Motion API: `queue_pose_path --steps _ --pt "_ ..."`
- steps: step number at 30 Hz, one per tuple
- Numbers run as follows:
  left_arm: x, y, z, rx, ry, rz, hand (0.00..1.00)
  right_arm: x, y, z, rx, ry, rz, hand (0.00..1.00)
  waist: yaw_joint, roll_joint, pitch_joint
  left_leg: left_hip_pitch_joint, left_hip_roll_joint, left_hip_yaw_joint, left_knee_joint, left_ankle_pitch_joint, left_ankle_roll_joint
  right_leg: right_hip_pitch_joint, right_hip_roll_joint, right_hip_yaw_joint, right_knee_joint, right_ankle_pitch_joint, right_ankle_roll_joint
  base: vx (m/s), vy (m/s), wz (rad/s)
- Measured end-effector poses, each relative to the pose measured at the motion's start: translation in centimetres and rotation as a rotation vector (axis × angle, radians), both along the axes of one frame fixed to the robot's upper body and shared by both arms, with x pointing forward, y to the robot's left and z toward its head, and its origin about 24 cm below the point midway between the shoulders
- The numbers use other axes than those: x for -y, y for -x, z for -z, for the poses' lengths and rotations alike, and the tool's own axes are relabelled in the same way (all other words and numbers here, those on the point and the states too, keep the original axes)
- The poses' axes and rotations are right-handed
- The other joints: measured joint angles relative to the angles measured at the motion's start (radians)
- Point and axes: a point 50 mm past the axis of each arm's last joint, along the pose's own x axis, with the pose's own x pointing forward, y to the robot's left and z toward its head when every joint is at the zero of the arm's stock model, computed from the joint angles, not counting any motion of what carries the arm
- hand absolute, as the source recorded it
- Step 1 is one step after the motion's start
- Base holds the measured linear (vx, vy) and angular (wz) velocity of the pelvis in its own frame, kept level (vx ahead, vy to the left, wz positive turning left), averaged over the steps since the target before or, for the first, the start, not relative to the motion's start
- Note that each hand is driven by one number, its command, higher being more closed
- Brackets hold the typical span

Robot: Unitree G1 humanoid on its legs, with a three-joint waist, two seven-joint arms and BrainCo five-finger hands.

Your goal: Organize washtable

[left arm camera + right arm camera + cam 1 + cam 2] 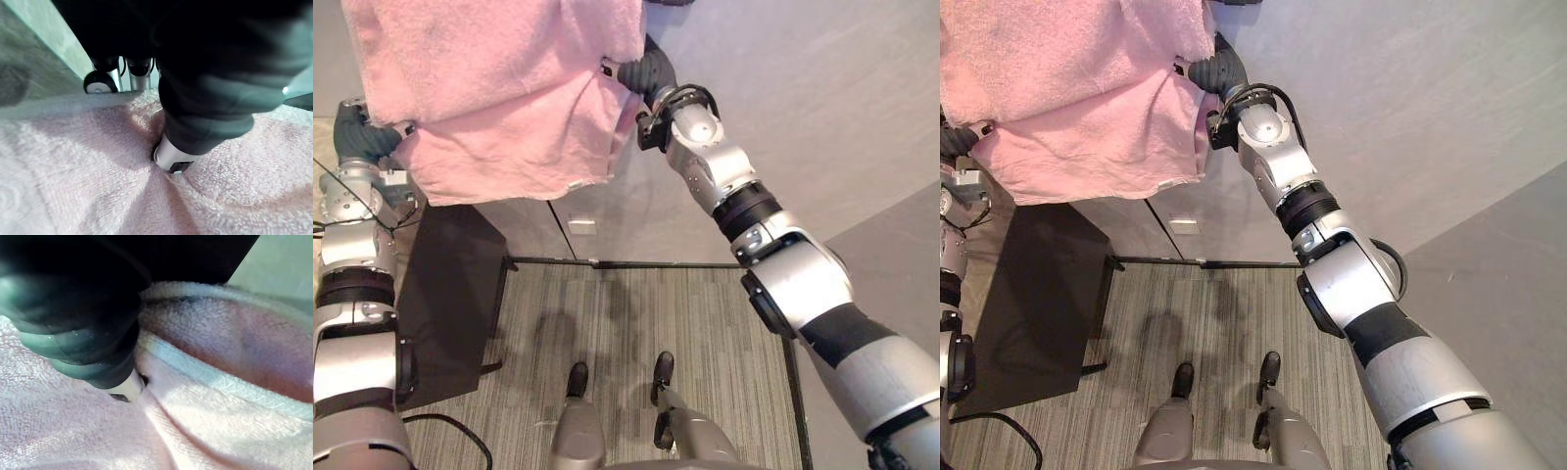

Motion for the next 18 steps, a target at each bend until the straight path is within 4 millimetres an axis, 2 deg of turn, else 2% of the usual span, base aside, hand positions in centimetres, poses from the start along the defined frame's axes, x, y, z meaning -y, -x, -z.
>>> queue_pose_path --steps 9,18 --pt "0.15 0.13 0.79 -0.013 0.003 0.01 1.0 0.33 -0.08 -0.47 0.004 0.006 0.009 1.0 -0.006 0.013 0.008 -0.003 -0.004 -0.005 -0.002 0.003 -0.001 -0.001 -0.009 -0.004 0.0 0.002 0.003 0.0 0.0 0.01" --pt "0.16 0.13 0.77 -0.012 0.004 0.011 1.0 0.36 -0.19 -0.75 0.004 0.022 0.008 1.0 -0.006 0.014 0.009 -0.011 -0.018 -0.005 -0.001 0.009 0.001 -0.01 -0.017 0.002 0.0 0.008 0.011 0.0 0.0 0.0"
